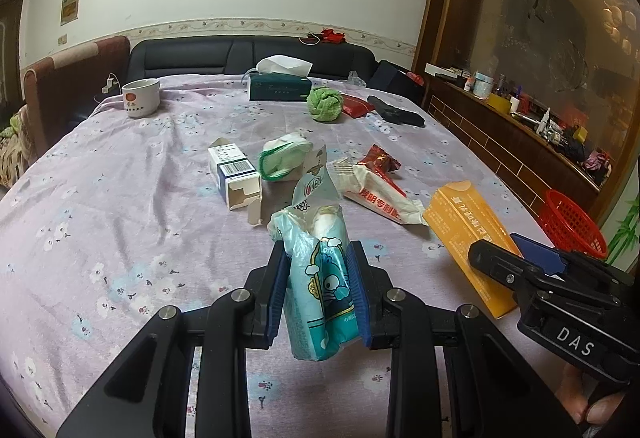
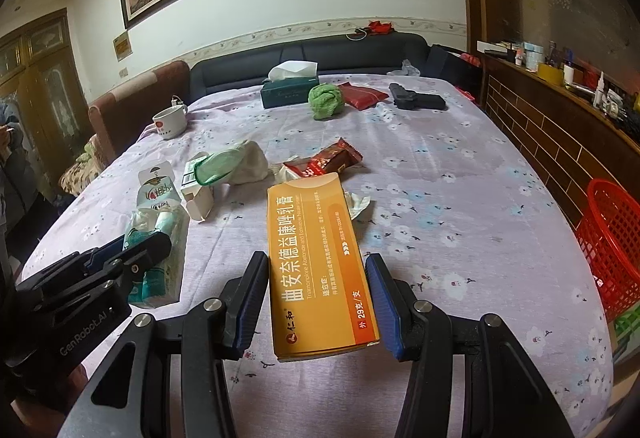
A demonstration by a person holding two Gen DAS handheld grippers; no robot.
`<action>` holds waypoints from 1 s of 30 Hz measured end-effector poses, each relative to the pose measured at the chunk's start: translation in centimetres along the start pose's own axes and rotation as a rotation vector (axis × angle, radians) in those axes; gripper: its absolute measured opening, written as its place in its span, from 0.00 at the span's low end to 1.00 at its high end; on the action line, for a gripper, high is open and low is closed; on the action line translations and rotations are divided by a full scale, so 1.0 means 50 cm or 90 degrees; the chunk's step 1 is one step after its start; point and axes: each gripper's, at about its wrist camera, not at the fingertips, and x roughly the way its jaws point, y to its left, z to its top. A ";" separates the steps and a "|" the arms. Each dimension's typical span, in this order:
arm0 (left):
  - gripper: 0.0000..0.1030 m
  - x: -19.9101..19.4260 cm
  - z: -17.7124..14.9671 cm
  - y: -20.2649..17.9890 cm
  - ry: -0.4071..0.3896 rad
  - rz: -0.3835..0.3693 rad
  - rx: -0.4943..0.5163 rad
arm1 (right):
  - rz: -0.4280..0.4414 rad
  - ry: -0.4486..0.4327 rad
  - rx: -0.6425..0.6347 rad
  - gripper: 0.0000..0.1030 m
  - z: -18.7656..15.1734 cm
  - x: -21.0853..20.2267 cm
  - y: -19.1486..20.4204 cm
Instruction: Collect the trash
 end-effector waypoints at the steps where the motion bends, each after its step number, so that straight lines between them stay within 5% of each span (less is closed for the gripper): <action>1: 0.27 0.000 -0.001 0.001 0.000 0.000 -0.002 | -0.001 0.002 0.000 0.53 -0.001 0.001 0.000; 30: 0.27 0.012 0.002 -0.023 0.003 -0.006 0.012 | -0.005 -0.005 0.034 0.53 -0.004 -0.013 -0.044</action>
